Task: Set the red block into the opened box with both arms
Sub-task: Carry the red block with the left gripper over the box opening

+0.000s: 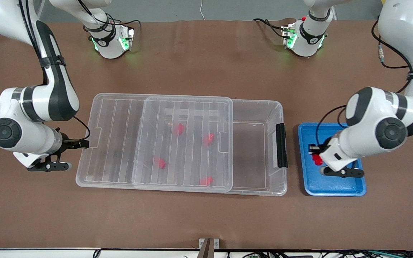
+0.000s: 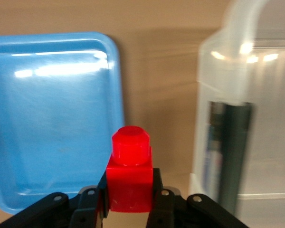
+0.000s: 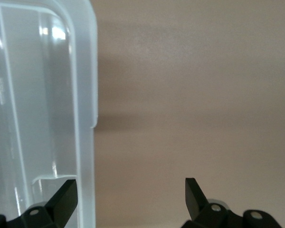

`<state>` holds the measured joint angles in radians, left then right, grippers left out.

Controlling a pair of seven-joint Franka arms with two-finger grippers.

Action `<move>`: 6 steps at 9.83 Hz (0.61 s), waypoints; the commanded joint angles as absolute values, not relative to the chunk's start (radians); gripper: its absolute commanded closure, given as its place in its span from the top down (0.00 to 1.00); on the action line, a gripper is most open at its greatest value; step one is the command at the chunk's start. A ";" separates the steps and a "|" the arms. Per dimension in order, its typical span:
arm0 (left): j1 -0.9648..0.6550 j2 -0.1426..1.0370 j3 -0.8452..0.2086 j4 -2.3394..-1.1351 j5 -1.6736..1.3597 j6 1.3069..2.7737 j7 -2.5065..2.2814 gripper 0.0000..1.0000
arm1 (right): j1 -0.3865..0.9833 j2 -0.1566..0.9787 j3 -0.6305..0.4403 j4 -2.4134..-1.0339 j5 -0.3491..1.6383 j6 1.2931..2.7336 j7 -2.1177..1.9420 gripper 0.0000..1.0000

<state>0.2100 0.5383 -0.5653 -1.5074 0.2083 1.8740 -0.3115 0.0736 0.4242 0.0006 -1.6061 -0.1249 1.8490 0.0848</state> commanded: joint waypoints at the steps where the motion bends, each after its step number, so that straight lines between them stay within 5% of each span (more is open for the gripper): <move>1: 0.154 0.554 -0.604 -1.532 0.212 1.871 -0.440 0.00 | 0.080 0.369 0.014 -1.571 -0.138 1.809 0.133 1.00; 6: 0.005 0.623 -0.598 -1.528 0.215 1.925 -0.548 0.00 | 0.005 0.076 -0.020 -1.539 -0.014 1.665 0.198 1.00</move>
